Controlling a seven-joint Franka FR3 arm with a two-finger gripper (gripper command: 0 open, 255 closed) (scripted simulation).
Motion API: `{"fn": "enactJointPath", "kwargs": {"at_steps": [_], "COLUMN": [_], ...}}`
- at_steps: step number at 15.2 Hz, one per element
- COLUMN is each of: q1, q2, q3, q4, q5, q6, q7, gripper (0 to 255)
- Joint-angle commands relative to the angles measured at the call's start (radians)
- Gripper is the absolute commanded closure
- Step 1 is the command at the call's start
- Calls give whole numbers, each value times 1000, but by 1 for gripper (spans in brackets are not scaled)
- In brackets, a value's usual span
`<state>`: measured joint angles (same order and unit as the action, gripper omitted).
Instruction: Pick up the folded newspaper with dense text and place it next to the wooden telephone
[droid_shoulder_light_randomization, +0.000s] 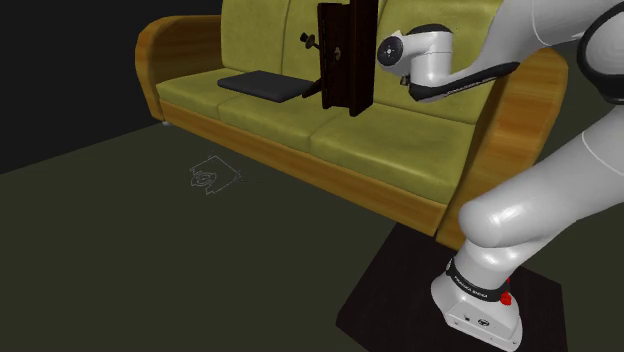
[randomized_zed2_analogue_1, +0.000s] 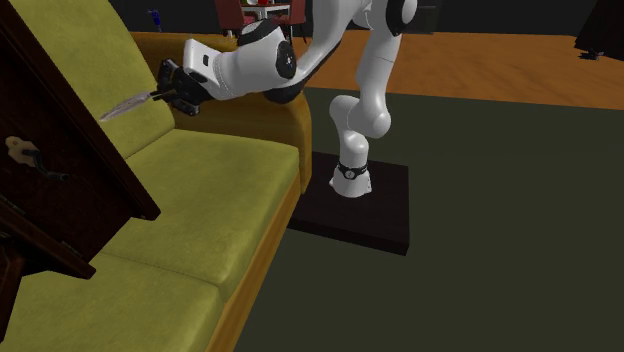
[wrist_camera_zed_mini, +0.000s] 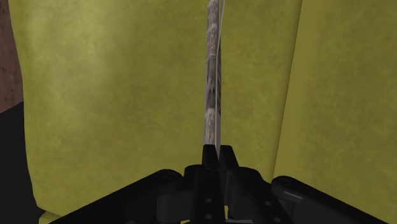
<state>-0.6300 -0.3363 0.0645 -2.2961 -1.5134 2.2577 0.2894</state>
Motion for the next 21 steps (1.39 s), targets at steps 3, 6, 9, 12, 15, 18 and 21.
{"fn": "enactJointPath", "kwargs": {"at_steps": [3, 6, 9, 12, 15, 18, 21], "q1": [-3, -5, -8, -9, -11, -12, -13], "q2": [14, 29, 45, 63, 83, 105, 128], "q3": [5, 9, 12, 15, 18, 21, 24], "q4": [-29, -48, -65, -81, -95, -108, -120], "q5": [-35, -61, -88, -115, -142, -169, -195], "q6": [0, -1, -2, -6, -10, -16, -23], "q7": [57, 100, 144, 187, 231, 274, 318], "gripper": [255, 255, 255, 255, 255, 255, 255]}}
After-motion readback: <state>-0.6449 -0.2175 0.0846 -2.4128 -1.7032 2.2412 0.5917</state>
